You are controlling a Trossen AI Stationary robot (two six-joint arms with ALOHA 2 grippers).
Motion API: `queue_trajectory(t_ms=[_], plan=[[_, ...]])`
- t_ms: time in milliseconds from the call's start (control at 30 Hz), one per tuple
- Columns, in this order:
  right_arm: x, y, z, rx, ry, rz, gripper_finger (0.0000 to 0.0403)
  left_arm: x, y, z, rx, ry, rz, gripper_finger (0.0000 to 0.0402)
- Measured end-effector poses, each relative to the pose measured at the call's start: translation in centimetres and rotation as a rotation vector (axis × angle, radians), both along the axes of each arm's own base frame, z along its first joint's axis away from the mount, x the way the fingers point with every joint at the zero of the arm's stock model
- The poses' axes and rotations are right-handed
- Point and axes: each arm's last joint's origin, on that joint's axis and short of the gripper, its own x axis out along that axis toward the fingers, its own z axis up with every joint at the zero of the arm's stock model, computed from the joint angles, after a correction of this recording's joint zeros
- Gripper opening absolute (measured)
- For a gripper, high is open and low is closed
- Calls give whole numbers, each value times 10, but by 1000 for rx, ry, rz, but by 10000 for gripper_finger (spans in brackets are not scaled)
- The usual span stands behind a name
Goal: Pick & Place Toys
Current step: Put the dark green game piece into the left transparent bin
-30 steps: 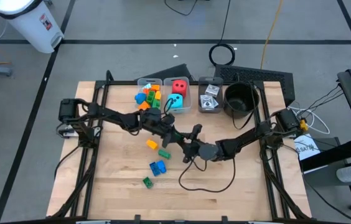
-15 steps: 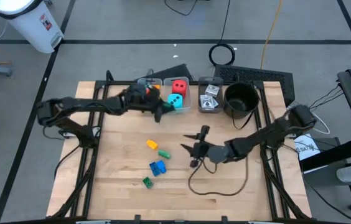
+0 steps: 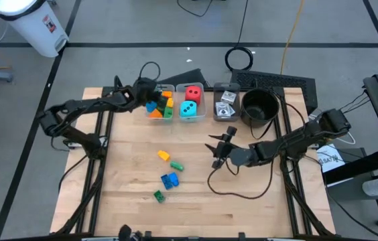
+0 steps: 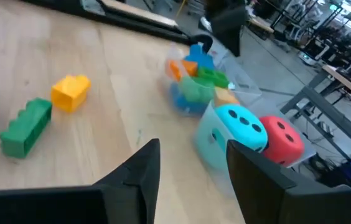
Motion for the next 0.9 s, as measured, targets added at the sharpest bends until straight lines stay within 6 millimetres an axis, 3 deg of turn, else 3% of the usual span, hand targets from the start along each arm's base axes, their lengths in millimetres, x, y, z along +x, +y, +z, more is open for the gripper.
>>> queue_trajectory(t_ms=[200,500,700,900], plan=[[-4,-17,-12,12,-39,-52,155,-5,26,-13,7,-12,80,148],[-6,-20,-14,24,-82,-59,160,-8,29,-11,31,25,22,253],[-7,-12,-12,34,-116,-33,164,-21,3,27,-17,-113,-128,292],[-5,1,-4,94,-201,94,167,-26,-54,56,4,-247,-396,298]])
